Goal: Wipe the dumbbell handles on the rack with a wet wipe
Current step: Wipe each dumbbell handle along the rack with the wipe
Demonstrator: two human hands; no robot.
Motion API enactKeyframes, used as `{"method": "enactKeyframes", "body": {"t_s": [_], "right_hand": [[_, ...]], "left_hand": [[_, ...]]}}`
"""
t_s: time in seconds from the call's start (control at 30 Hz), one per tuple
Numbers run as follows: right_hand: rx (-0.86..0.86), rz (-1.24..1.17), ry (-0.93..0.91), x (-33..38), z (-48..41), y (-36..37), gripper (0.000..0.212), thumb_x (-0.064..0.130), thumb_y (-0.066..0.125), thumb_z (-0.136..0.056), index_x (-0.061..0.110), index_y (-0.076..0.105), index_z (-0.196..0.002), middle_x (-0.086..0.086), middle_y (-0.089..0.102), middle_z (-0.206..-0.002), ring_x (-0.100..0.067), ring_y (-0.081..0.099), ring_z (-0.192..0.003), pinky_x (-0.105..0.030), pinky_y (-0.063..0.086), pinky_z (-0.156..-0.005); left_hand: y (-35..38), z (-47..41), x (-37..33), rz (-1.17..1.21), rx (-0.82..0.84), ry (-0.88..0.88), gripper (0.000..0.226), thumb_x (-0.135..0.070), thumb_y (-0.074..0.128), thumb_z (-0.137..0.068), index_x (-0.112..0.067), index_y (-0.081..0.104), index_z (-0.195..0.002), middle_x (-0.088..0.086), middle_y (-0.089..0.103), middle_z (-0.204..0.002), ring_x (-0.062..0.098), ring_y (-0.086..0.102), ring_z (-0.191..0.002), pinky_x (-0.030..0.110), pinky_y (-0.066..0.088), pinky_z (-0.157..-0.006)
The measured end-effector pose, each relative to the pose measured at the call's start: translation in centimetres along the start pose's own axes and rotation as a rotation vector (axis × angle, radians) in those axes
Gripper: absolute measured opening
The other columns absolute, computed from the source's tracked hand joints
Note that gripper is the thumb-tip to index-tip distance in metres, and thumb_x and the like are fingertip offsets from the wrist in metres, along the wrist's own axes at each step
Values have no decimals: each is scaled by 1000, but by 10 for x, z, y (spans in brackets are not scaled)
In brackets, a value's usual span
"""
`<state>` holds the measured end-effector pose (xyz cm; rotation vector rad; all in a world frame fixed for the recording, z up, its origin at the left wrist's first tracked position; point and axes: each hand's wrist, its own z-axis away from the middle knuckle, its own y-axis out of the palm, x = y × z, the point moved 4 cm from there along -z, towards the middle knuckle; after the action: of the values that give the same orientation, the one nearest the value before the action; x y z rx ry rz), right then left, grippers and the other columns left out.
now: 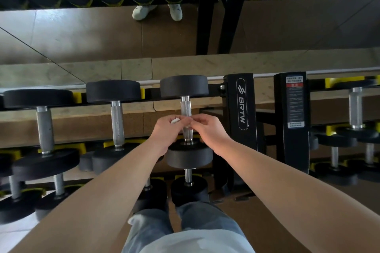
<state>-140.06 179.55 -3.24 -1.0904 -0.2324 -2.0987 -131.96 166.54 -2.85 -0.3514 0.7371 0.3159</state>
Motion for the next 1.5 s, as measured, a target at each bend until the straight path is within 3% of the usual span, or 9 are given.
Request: {"method": "enactKeyframes", "body": {"t_s": [0.1, 0.2, 0.33, 0.47, 0.63, 0.93, 1.13, 1.23, 1.5], "right_hand": [[39, -129, 60, 5, -3, 5, 15, 28, 70, -97, 20, 76, -109, -1, 78, -94, -13, 55, -61, -31, 48, -54], [-109, -66, 72, 12, -15, -4, 7, 29, 72, -95, 26, 75, -100, 6, 76, -96, -12, 64, -79, -39, 62, -78], [-234, 297, -132, 27, -28, -6, 17, 23, 65, -99, 18, 72, -115, 17, 63, -92, 4, 57, -81, -9, 40, -69], [-152, 524, -227, 22, -21, -5, 8, 23, 66, -98, 18, 68, -103, 11, 65, -89, -4, 62, -79, -16, 49, -68], [136, 719, -211, 8, -2, 3, 11, 27, 73, -93, 18, 65, -93, 6, 65, -85, -10, 64, -73, -25, 53, -63], [-202, 394, -162, 39, -29, -3, 7, 25, 68, -97, 18, 67, -99, 10, 63, -84, -2, 59, -75, -16, 42, -59], [120, 592, 86, 10, -11, -4, 24, 36, 70, -94, 13, 71, -89, -4, 71, -86, -18, 67, -74, -29, 55, -64], [211, 695, 102, 5, -3, 4, 21, 35, 72, -92, 14, 72, -90, 0, 70, -85, -14, 68, -75, -26, 53, -62], [-209, 308, 78, 42, -37, -8, 14, 23, 61, -100, 18, 69, -110, 0, 67, -95, -17, 65, -83, -34, 58, -78]], "left_hand": [[-6, 1, 1, 74, -11, -24, 18, -41, 71, -92, -27, 74, -103, -4, 69, -85, 9, 50, -65, 25, 43, -62], [-17, -2, 8, 140, -38, -94, 11, -38, 70, -93, -31, 71, -102, -4, 66, -102, 11, 53, -81, 33, 46, -79], [-20, -4, 18, 58, 29, -148, 20, -41, 69, -93, -24, 72, -103, 2, 61, -106, 16, 49, -84, 48, 54, -90], [-17, -10, 19, 22, 41, -185, 25, -38, 66, -97, -22, 64, -116, -2, 56, -97, 15, 52, -88, 42, 53, -92], [-11, -8, 18, -22, 41, -189, 10, -34, 63, -99, -41, 57, -95, -1, 61, -106, 16, 56, -93, 32, 46, -74], [-20, -4, 21, 103, 32, -293, 13, -17, 58, -102, -29, 64, -105, 4, 56, -80, 15, 49, -70, 27, 42, -64], [-25, 8, 22, 132, -32, -290, 19, -20, 55, -102, -29, 70, -109, 17, 70, -120, 17, 51, -75, 30, 43, -62], [-26, 13, 23, 118, -43, -302, 20, -20, 53, -103, -29, 69, -110, 10, 70, -119, 17, 53, -81, 30, 45, -68], [-28, 20, 25, 148, -55, -298, 16, -23, 55, -103, -25, 69, -111, -1, 74, -108, 15, 56, -82, 30, 47, -72]]}}
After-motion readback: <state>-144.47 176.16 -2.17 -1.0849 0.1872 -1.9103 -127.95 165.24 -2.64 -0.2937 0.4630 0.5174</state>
